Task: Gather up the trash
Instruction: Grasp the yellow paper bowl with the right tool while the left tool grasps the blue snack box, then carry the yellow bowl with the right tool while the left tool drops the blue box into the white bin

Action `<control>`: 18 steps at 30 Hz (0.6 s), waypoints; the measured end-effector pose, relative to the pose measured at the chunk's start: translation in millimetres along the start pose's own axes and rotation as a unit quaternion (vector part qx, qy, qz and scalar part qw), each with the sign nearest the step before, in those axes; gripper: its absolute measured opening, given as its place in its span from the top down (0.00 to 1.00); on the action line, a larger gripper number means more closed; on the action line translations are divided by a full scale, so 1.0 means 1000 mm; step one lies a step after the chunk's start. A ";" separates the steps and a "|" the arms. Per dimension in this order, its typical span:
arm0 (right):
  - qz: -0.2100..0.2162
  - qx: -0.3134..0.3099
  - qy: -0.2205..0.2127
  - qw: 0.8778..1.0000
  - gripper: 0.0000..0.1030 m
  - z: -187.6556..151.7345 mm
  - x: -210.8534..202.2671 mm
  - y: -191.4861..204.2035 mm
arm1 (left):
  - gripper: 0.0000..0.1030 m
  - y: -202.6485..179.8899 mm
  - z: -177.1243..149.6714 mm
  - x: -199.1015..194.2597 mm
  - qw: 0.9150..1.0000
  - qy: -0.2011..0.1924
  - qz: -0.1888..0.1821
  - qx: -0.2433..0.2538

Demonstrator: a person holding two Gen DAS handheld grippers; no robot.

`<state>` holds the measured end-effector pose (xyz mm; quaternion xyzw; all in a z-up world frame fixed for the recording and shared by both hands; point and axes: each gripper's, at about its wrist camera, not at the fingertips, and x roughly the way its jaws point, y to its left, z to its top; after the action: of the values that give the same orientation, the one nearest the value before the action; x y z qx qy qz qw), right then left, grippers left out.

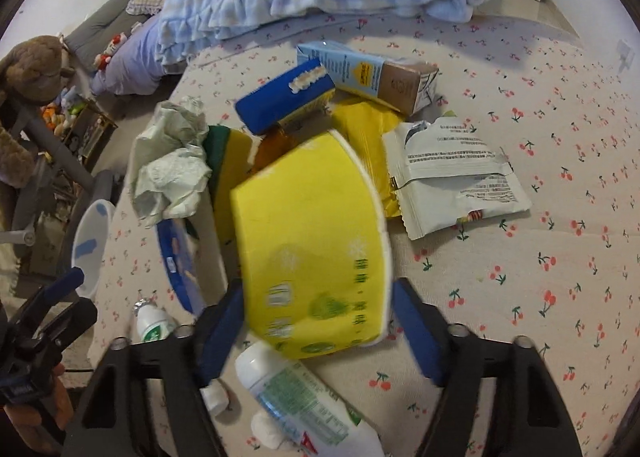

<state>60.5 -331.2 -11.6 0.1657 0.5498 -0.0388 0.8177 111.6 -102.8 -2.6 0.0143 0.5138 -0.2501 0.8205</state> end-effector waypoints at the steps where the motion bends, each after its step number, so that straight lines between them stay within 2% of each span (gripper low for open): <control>1: 0.002 0.001 -0.002 1.000 0.32 0.001 0.000 0.000 | 0.03 -0.002 0.002 0.003 1.000 0.001 -0.005 0.002; 6: 0.017 0.005 -0.017 1.000 0.33 0.003 -0.012 0.000 | 0.03 -0.010 0.009 0.022 0.999 0.019 -0.027 -0.005; 12: 0.031 0.017 -0.056 0.998 0.33 -0.003 -0.050 -0.015 | 0.03 -0.033 0.011 0.037 0.998 0.032 -0.049 0.001; 15: 0.023 0.022 -0.072 0.997 0.33 -0.010 -0.066 -0.027 | 0.04 -0.045 0.008 0.045 0.998 0.039 -0.052 0.011; 18: 0.015 0.030 -0.082 0.996 0.33 -0.018 -0.078 -0.038 | 0.10 -0.050 0.006 0.056 0.997 0.046 -0.052 0.016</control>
<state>4.7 -370.2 44.6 0.1941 0.4773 -0.0565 0.8552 114.6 -170.4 -36.3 0.0124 0.5469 -0.2999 0.7815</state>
